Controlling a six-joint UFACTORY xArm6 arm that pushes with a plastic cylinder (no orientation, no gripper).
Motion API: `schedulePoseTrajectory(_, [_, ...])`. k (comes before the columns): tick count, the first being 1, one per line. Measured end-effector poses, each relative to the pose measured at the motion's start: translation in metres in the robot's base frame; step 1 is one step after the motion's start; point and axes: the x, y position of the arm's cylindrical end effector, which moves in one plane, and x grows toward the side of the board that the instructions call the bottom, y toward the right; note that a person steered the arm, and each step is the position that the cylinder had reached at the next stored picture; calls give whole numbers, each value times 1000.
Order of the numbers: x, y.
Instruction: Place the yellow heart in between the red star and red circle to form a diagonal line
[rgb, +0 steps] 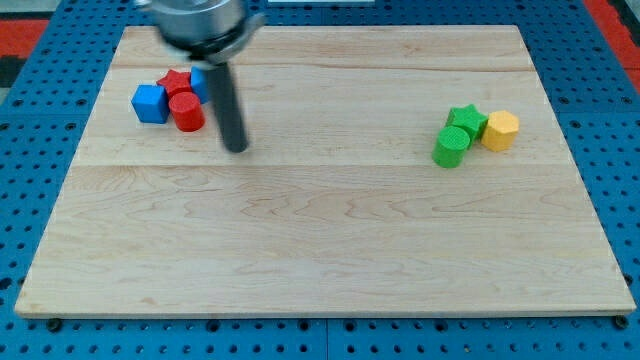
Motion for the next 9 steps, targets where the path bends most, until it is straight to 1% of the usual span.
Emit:
schedulePoseTrajectory(1, [-64, -2])
schedulePoseTrajectory(2, [-111, -34])
schedulePoseTrajectory(3, [-139, -40])
schedulePoseTrajectory(4, [-137, -48])
schedulePoseTrajectory(6, [-74, -90])
schedulePoseTrajectory(7, [-51, -113])
schedulePoseTrajectory(8, [-72, -108])
schedulePoseTrajectory(9, [-144, -101])
